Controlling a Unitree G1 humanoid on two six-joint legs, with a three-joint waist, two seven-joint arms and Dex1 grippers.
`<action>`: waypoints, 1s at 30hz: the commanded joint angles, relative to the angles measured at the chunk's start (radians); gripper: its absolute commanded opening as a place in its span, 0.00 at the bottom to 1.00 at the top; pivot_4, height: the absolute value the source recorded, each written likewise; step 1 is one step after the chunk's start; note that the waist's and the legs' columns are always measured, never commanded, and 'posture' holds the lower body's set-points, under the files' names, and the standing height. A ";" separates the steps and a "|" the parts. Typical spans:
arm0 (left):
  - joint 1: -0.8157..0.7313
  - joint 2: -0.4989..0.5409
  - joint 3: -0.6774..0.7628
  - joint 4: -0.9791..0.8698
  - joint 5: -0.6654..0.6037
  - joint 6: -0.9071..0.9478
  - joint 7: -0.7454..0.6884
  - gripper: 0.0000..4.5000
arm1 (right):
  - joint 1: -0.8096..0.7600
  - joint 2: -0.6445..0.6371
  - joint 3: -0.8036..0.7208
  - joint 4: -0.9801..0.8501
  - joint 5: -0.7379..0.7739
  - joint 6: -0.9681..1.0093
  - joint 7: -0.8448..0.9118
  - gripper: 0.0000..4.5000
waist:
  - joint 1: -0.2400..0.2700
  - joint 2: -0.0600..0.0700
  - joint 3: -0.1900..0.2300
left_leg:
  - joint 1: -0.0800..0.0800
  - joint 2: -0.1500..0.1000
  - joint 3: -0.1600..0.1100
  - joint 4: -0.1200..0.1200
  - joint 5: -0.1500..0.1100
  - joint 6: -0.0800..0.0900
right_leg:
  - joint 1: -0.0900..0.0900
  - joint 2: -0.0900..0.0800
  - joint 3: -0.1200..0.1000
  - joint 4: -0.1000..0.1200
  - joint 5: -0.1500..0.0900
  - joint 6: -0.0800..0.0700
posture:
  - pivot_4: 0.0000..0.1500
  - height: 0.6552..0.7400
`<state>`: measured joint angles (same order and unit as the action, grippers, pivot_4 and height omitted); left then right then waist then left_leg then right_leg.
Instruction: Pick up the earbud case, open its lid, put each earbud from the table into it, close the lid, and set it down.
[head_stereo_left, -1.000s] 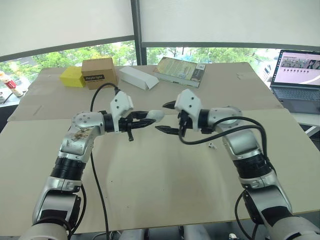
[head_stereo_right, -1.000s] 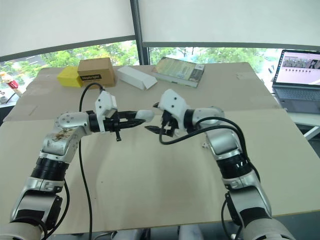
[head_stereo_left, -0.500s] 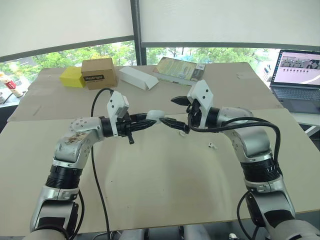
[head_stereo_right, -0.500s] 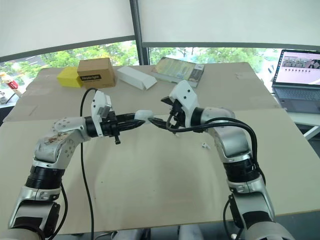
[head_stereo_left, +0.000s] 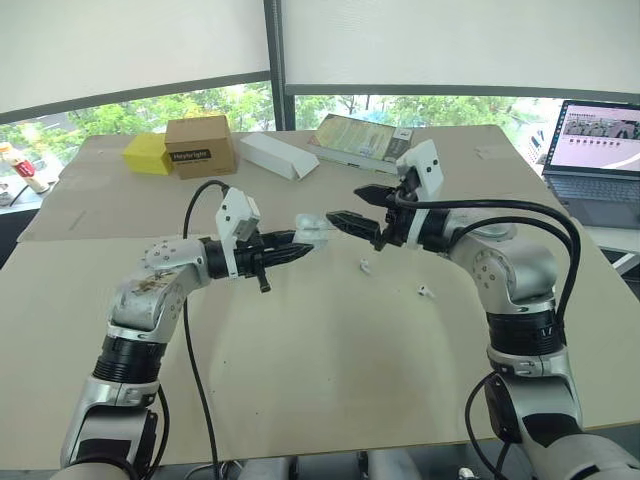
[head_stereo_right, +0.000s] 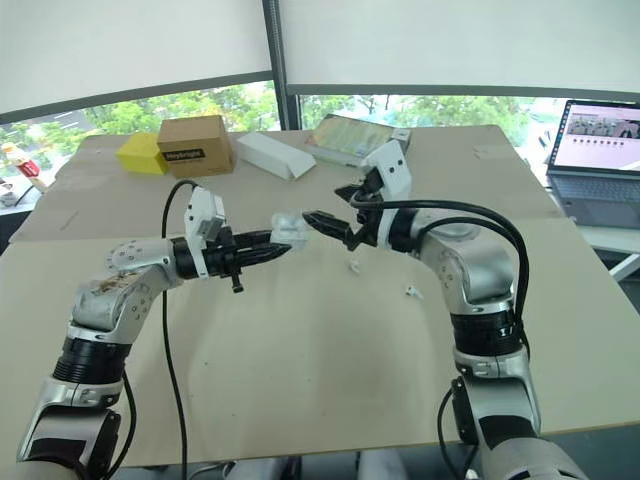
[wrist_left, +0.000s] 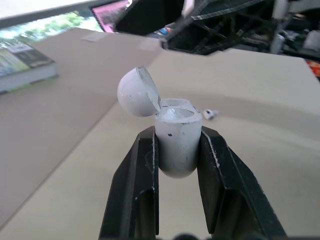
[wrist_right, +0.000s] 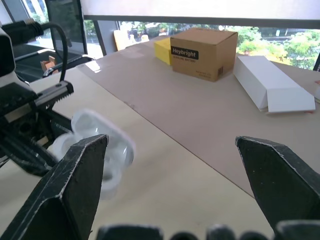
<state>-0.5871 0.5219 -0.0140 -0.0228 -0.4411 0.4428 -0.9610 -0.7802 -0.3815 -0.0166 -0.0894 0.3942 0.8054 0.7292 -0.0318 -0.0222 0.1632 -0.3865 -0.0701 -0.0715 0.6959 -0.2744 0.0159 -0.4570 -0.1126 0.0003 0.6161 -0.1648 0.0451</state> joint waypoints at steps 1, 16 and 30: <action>-0.006 -0.040 0.072 0.006 0.047 -0.095 0.136 0.12 | 0.062 -0.020 -0.013 -0.020 -0.025 -0.039 -0.047 1.00 | 0.005 0.000 0.000 | 0.000 0.000 0.000 0.000 0.000 0.000 | 0.000 0.000 0.000 0.000 0.000 0.000 | 1.00 1.00; 0.082 -0.175 0.128 -0.084 0.149 -0.250 0.455 0.12 | 0.282 0.070 0.134 0.214 -0.288 -0.379 -0.251 1.00 | 0.020 0.000 0.000 | 0.002 0.000 0.003 0.000 0.000 0.000 | 0.000 0.000 0.003 -0.003 0.000 0.001 | 1.00 1.00; 0.106 -0.195 0.106 -0.127 0.148 -0.241 0.491 0.12 | 0.278 0.087 0.124 0.334 -0.319 -0.418 -0.273 0.45 | 0.020 -0.001 -0.001 | 0.004 0.000 0.004 0.000 0.000 0.000 | 0.002 0.000 0.004 -0.003 0.001 0.001 | 1.00 1.00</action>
<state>-0.4660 0.3191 0.0813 -0.1111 -0.2920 0.2196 -0.4718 -0.5197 -0.2811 0.1202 0.2432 0.0903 0.3748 0.4689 -0.0113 -0.0229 0.1625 -0.3820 -0.0706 -0.0678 0.6957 -0.2746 0.0163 -0.4548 -0.1125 0.0048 0.6128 -0.1643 0.0460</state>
